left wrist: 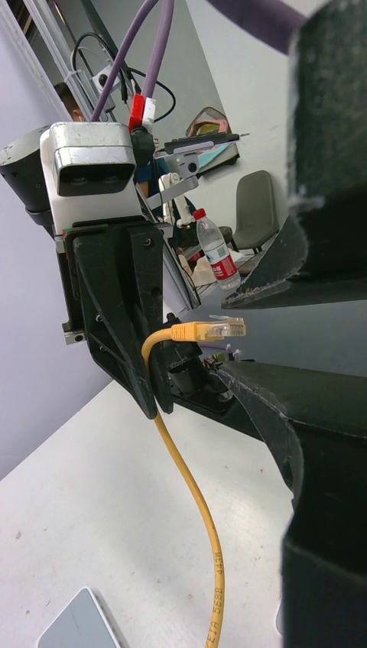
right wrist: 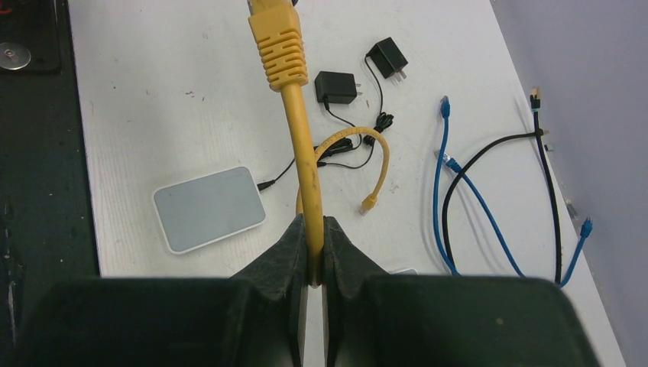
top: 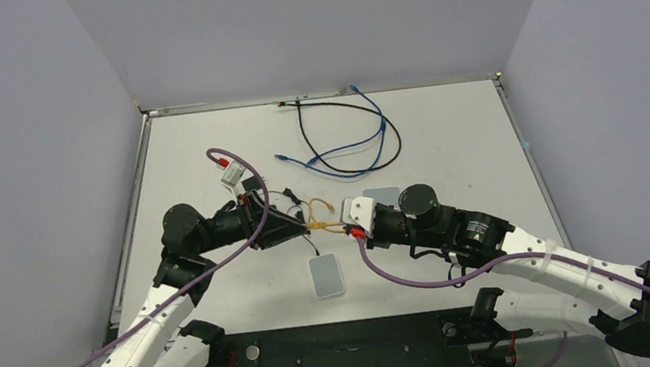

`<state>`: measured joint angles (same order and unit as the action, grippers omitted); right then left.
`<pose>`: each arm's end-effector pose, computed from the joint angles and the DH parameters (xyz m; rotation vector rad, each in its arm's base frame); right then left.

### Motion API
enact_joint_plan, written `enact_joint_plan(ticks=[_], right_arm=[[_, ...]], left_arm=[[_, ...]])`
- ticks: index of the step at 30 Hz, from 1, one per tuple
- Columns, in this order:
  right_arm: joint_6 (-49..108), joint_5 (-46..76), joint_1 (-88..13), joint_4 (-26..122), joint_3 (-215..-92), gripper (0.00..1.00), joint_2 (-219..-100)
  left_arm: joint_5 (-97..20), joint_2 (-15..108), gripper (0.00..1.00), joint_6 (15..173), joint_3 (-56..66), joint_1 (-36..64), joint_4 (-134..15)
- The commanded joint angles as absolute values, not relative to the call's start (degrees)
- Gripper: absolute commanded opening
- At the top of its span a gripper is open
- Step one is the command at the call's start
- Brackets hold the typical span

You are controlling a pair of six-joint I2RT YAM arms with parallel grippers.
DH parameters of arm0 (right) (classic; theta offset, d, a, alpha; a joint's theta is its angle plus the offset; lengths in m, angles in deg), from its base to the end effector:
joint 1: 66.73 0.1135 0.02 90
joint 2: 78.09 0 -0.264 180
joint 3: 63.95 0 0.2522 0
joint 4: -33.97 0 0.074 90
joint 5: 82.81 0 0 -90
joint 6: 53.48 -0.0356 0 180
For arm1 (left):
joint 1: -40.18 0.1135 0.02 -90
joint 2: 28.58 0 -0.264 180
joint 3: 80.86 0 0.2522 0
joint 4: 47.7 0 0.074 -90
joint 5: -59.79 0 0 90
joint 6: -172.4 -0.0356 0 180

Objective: Insert the plug into the switch port
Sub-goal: Pick up the connector from the center of the board.

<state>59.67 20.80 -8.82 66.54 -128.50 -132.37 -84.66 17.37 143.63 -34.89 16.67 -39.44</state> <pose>0.1069 0.1862 0.3316 -1.4183 1.4130 0.6271 0.1557 -0.0993 0.3170 0.3709 1.7624 -1.7944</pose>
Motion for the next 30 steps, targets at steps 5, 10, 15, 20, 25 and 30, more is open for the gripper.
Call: enact_joint_plan(ticks=[5,10,15,20,25,30], right_arm=[[59.1,21.0,-8.0,62.8,-131.0,0.00,-132.7],[59.6,20.8,-7.8,63.4,-131.0,0.00,-132.8],[60.0,19.8,-7.6,63.8,-130.9,0.10,-132.6],[61.5,18.4,-7.5,63.9,-130.4,0.33,-131.4],[64.3,19.1,-7.5,65.4,-131.7,0.40,-130.5],[69.2,20.1,-7.1,66.4,-133.1,0.43,-130.4]], left_arm=[[-84.8,17.8,0.21,142.5,-32.5,17.0,-38.7],[-84.8,17.8,0.08,142.4,-32.6,16.9,-38.7],[-84.7,17.9,0.00,142.3,-32.5,17.0,-39.1],[-84.3,18.0,0.00,142.1,-32.6,16.9,-39.7],[-83.6,18.4,0.00,141.8,-32.6,17.0,-41.2],[-83.3,19.4,0.00,141.3,-33.0,17.0,-43.2]])
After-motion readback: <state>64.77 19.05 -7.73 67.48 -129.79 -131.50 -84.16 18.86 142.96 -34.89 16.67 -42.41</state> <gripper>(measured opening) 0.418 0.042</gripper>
